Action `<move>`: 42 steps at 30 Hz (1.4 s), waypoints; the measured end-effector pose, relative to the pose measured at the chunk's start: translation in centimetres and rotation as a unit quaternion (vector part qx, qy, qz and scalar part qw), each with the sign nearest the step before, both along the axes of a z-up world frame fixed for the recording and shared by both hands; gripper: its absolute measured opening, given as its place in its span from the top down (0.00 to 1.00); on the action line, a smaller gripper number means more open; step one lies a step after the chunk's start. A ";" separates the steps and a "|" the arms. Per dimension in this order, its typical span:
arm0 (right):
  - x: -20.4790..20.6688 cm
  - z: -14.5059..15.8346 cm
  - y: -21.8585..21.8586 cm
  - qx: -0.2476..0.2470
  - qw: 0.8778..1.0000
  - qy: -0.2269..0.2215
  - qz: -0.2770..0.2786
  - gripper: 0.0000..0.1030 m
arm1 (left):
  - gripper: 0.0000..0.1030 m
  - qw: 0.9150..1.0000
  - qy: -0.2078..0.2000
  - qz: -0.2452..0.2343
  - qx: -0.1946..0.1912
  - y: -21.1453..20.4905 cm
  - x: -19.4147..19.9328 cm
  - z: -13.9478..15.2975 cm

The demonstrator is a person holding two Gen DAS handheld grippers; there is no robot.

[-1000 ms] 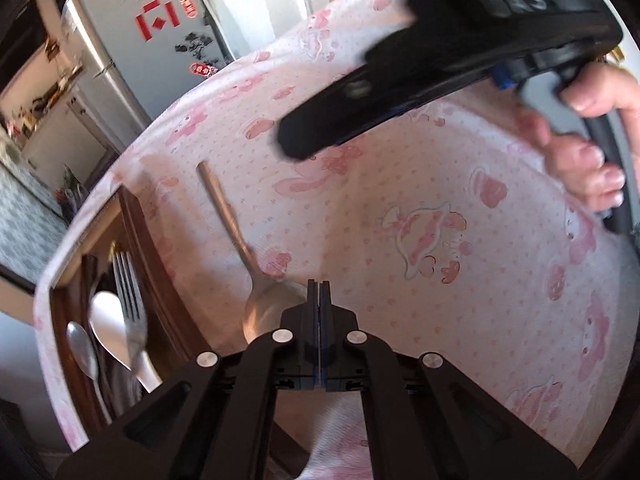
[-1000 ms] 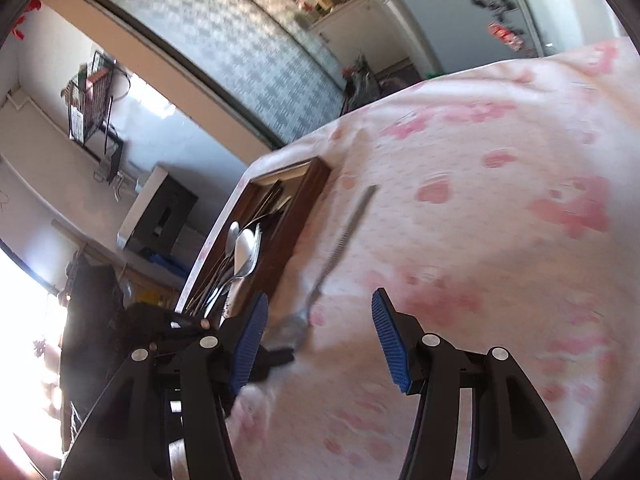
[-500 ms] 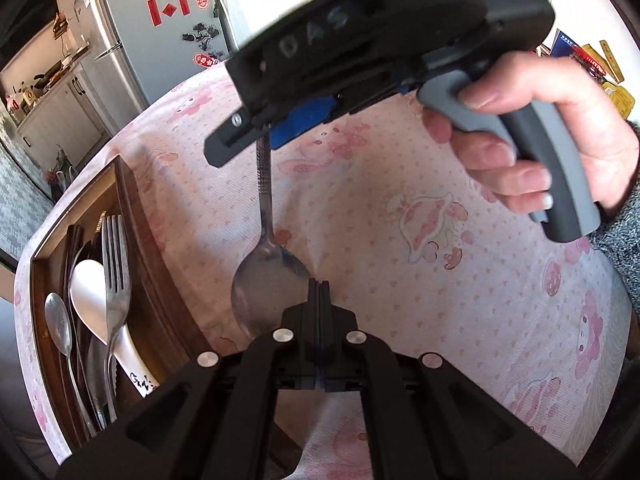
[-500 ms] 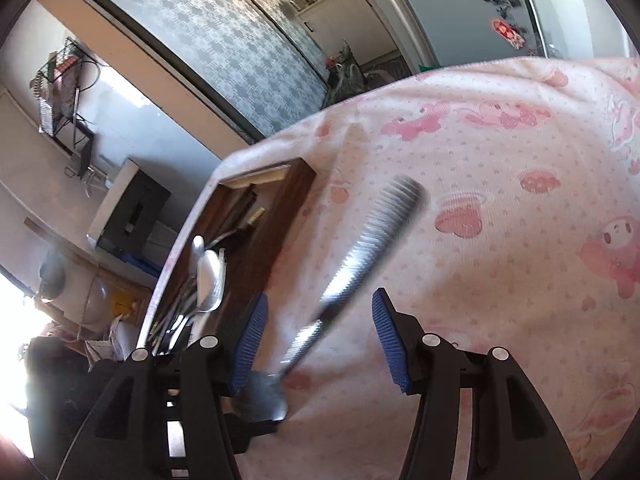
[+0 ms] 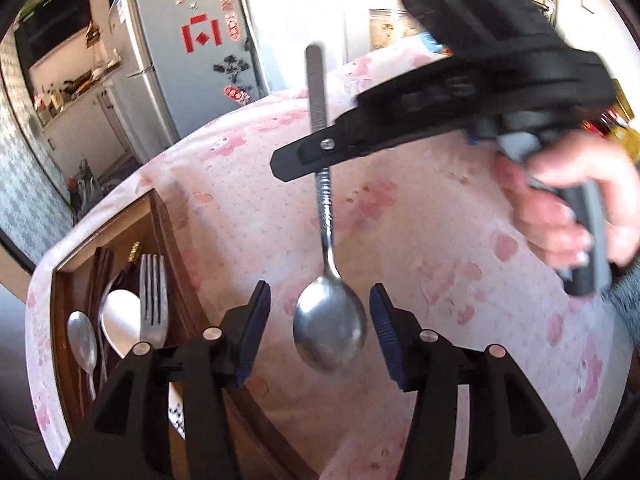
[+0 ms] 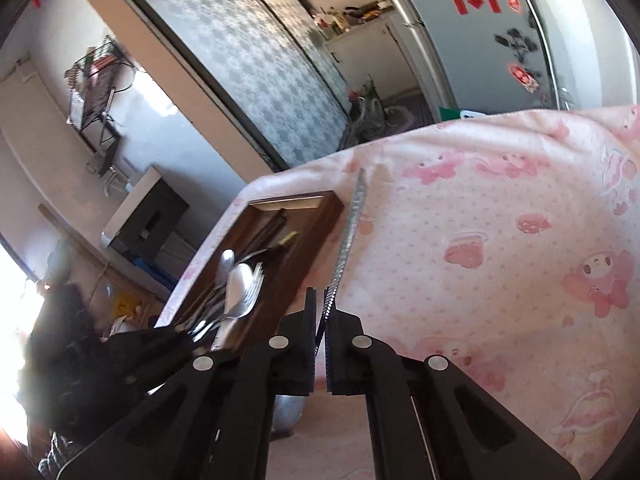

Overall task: Organize utensils
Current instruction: 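Grasp the silver spoon by its handle with the right tool and lift it, then lower the silver spoon into the tray and open the right tool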

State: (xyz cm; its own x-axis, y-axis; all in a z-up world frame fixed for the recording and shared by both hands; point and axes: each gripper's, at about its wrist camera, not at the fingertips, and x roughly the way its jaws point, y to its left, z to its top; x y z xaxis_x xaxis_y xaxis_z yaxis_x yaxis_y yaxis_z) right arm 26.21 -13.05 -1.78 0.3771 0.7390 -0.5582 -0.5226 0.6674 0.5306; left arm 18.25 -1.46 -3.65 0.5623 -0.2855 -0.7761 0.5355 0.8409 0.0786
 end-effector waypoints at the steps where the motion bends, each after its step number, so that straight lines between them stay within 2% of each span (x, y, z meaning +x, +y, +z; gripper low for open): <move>1: -0.2 0.1 0.0 0.002 1.000 -0.001 0.001 0.98 | 0.46 1.000 0.005 0.005 -0.009 -0.1 0.3 -0.1; 2: -0.4 0.3 0.0 0.004 1.000 -0.001 0.003 0.98 | 0.47 1.000 0.013 0.008 -0.019 -0.3 0.6 -0.3; 3: -0.6 0.4 -0.1 0.005 1.000 -0.002 0.005 0.98 | 0.52 1.000 0.017 0.009 -0.025 -0.2 1.3 -0.3; 5: -0.8 0.6 -0.2 0.005 1.000 -0.002 0.005 0.99 | 0.74 0.999 0.023 0.010 -0.034 -0.3 2.0 -0.3; 7: -0.9 0.8 -0.3 0.007 1.000 -0.001 0.006 0.99 | 0.86 0.999 0.019 0.008 -0.045 -0.3 2.0 0.0; 8: -1.0 1.0 -0.3 0.007 1.000 -0.002 0.005 0.99 | 0.88 0.999 0.017 0.006 -0.046 -0.3 1.9 0.3; 16: -2.0 3.5 1.3 0.017 1.000 -0.018 0.016 0.98 | 0.89 0.998 -0.001 0.019 -0.052 1.5 0.6 3.1; 22: -2.4 4.5 5.7 0.037 0.998 -0.016 0.049 0.98 | 0.89 0.998 -0.013 0.047 -0.046 5.8 -1.0 4.9; 26: -1.8 3.5 10.2 0.050 0.996 0.014 0.078 0.98 | 0.90 0.996 -0.006 0.084 -0.034 9.2 -1.6 4.7; 30: -1.2 2.0 13.7 0.041 0.995 0.031 0.091 0.98 | 0.90 0.992 0.014 0.124 -0.026 12.5 -1.4 3.5; 36: -0.4 1.1 15.6 -0.002 0.997 0.024 0.067 0.91 | 0.90 0.986 0.026 0.165 -0.022 14.2 -0.4 2.5; 37: -0.4 1.2 15.4 -0.006 0.998 0.019 0.063 0.89 | 0.90 0.985 0.027 0.169 -0.018 14.3 -0.3 2.5; 39: -0.2 1.3 14.9 -0.012 0.998 0.020 0.054 0.79 | 0.91 0.984 0.029 0.173 -0.016 14.3 0.1 2.3; 41: 0.2 1.2 13.8 -0.012 0.999 0.025 0.028 0.42 | 0.91 0.982 0.035 0.183 -0.015 14.2 0.8 2.0; 42: 0.5 1.2 13.1 -0.006 0.999 0.030 0.016 0.38 | 0.91 0.982 0.037 0.187 -0.016 14.3 1.0 1.8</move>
